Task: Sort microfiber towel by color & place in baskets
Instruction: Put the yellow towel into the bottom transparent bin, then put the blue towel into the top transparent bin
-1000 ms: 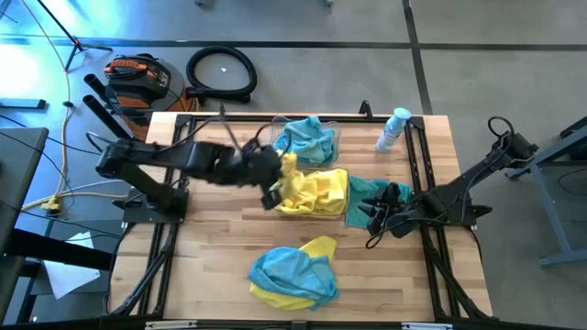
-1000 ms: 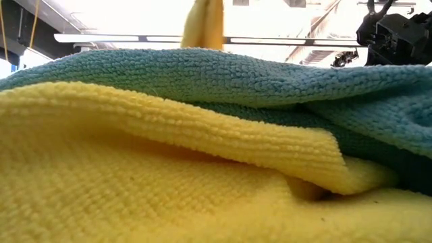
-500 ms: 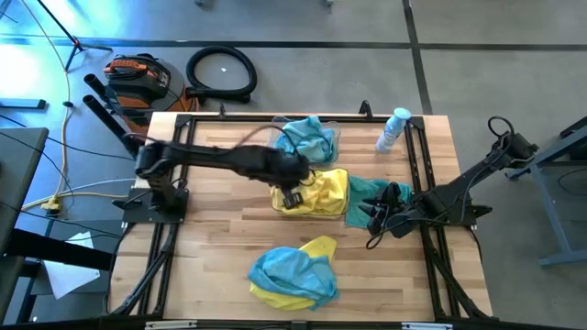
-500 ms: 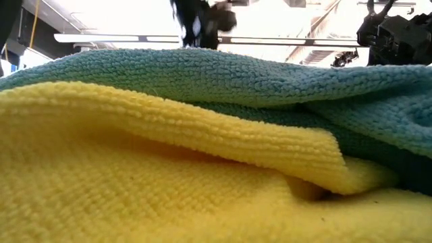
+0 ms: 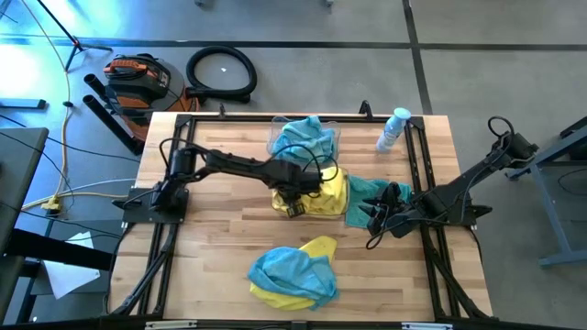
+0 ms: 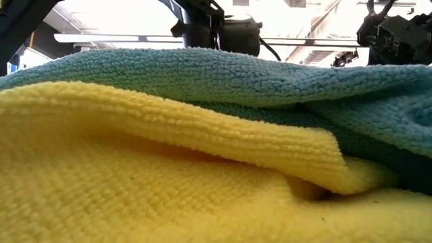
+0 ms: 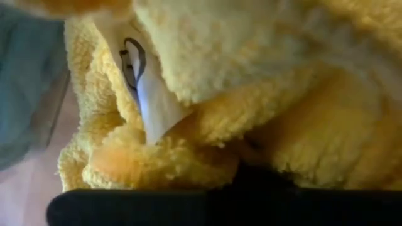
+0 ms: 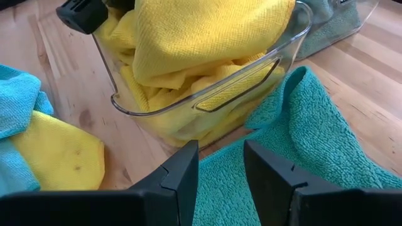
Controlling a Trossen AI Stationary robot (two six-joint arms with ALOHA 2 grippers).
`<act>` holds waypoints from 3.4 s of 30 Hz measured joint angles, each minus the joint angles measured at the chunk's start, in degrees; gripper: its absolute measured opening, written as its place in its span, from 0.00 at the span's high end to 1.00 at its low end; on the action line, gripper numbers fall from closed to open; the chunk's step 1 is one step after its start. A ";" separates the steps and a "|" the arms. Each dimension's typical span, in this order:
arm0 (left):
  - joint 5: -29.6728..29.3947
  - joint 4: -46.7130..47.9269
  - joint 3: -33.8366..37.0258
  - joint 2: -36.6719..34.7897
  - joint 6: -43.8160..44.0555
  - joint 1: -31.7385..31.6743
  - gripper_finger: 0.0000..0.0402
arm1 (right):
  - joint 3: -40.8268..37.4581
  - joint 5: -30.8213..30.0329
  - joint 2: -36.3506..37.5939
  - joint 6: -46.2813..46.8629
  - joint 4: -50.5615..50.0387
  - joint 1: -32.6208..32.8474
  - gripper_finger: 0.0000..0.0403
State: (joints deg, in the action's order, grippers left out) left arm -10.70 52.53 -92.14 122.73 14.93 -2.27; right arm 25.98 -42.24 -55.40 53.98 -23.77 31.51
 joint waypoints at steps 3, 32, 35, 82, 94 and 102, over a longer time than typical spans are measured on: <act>-0.28 0.04 0.01 0.16 1.22 0.04 0.94 | 0.00 0.00 0.00 0.01 0.01 0.00 0.69; 0.11 2.08 0.17 -19.03 1.43 0.03 0.75 | 0.02 -0.14 0.00 0.07 0.02 0.00 0.69; 0.08 3.42 0.17 -20.68 1.57 0.29 0.75 | 0.02 -0.13 0.00 0.09 0.02 0.00 0.69; -14.03 -27.21 60.70 -60.33 28.10 27.11 0.75 | 83.51 31.89 -65.68 -36.06 -29.52 -3.76 0.69; -12.87 -27.45 60.69 -60.31 29.63 29.59 0.75 | 90.41 35.19 -77.99 -34.34 -31.82 -4.57 0.55; -13.98 -27.55 60.70 -60.27 30.02 30.24 0.75 | 90.29 42.16 -80.81 -33.28 -31.23 -6.21 0.55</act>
State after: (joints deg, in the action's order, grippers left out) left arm -24.68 24.98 -31.44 62.46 44.95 27.97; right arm 116.27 -0.07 -136.20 20.69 -55.00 25.30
